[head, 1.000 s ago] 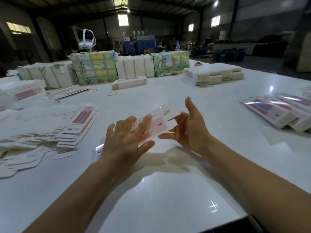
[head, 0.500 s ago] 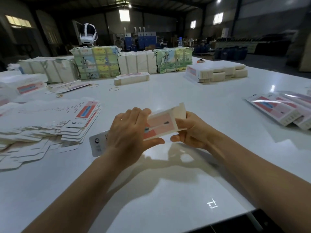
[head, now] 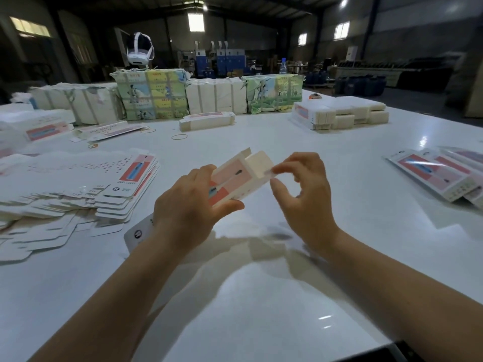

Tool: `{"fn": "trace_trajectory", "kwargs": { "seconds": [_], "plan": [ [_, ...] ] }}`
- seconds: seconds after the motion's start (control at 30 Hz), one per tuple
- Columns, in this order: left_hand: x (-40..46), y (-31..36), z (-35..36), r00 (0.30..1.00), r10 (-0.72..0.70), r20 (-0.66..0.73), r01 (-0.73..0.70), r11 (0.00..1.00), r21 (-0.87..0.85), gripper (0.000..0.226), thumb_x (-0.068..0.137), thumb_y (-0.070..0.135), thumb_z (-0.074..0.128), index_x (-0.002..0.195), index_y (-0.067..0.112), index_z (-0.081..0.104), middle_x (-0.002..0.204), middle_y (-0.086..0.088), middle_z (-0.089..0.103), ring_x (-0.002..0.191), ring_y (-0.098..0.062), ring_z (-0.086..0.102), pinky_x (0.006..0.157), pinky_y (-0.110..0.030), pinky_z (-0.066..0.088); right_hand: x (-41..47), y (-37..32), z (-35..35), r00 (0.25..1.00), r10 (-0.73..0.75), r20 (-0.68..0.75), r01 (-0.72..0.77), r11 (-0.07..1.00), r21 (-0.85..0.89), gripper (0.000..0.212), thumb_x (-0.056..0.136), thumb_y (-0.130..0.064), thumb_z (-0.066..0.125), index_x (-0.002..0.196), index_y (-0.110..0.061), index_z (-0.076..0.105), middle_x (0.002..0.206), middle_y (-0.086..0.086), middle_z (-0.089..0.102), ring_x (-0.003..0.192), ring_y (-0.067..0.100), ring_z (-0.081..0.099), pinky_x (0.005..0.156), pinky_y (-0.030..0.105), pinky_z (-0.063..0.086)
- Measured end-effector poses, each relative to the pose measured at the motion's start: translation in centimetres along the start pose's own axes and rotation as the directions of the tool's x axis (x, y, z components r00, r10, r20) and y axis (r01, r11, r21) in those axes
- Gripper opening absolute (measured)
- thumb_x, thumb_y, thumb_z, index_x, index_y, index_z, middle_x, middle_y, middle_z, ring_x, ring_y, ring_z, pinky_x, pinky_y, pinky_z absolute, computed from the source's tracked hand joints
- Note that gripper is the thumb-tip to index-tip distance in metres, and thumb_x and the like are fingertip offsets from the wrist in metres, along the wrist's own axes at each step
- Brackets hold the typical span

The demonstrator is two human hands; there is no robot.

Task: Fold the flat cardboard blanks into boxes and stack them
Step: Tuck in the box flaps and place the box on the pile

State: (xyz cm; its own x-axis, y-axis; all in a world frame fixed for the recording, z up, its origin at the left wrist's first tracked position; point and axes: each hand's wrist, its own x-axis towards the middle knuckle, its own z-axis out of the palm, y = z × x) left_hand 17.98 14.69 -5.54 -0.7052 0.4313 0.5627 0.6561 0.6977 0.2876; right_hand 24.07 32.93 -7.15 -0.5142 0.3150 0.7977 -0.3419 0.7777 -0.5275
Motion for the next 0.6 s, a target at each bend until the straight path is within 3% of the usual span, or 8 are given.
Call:
{"fn": "trace_trajectory", "kwargs": {
  "seconds": [0.07,0.23,0.43,0.53,0.6],
  "plan": [
    [0.0,-0.1,0.1,1.000,-0.001,0.001,0.001,1.000,0.007,0.083,0.065,0.074,0.039,0.130,0.022,0.046,0.117,0.001,0.059,0.093,-0.020,0.058,0.072,-0.042,0.055,-0.3,-0.3,0.4,1.000,-0.008,0.012,0.009,0.999,-0.045,0.022,0.080,-0.012,0.062,0.098,-0.003,0.071,0.104,0.010,0.057,0.099,0.018,0.045,0.088,0.011,0.037],
    [-0.3,0.0,0.6,0.999,0.041,0.010,-0.041,0.999,-0.015,0.083,0.067,0.072,0.042,0.134,0.022,0.043,0.118,0.000,0.058,0.095,-0.018,0.057,0.072,-0.035,0.056,-1.0,-0.9,0.6,0.993,-0.011,0.114,0.011,1.000,0.003,0.027,0.086,-0.012,0.057,0.110,-0.012,0.070,0.116,0.003,0.057,0.113,0.018,0.039,0.097,0.040,0.039],
    [-0.2,-0.1,0.8,0.996,0.076,0.051,-0.072,0.995,-0.072,0.080,0.067,0.070,0.044,0.133,0.025,0.043,0.116,0.001,0.058,0.090,-0.014,0.055,0.072,-0.029,0.054,-0.6,-1.3,0.3,0.978,0.028,0.207,-0.048,0.994,0.093,0.027,0.083,-0.013,0.048,0.098,-0.012,0.071,0.142,-0.009,0.038,0.137,0.012,0.019,0.114,0.026,0.018],
    [-0.2,-0.1,0.8,0.994,0.086,0.061,-0.080,0.993,-0.086,0.080,0.067,0.070,0.044,0.134,0.025,0.043,0.117,0.001,0.058,0.090,-0.013,0.054,0.072,-0.028,0.053,-0.8,-1.4,0.4,0.970,0.027,0.243,-0.065,0.986,0.151,0.028,0.083,-0.010,0.046,0.100,-0.014,0.067,0.136,-0.012,0.045,0.136,0.014,0.026,0.112,0.041,0.030],
    [-0.2,-0.1,0.7,0.997,0.063,0.051,-0.058,0.994,-0.094,0.080,0.068,0.070,0.043,0.134,0.025,0.042,0.117,0.001,0.058,0.091,-0.013,0.054,0.072,-0.029,0.054,-0.9,-1.8,0.4,0.980,0.042,0.193,-0.084,0.973,0.216,0.032,0.084,-0.010,0.051,0.109,-0.028,0.057,0.129,-0.006,0.053,0.130,0.018,0.038,0.105,0.047,0.038]
  ]
}}
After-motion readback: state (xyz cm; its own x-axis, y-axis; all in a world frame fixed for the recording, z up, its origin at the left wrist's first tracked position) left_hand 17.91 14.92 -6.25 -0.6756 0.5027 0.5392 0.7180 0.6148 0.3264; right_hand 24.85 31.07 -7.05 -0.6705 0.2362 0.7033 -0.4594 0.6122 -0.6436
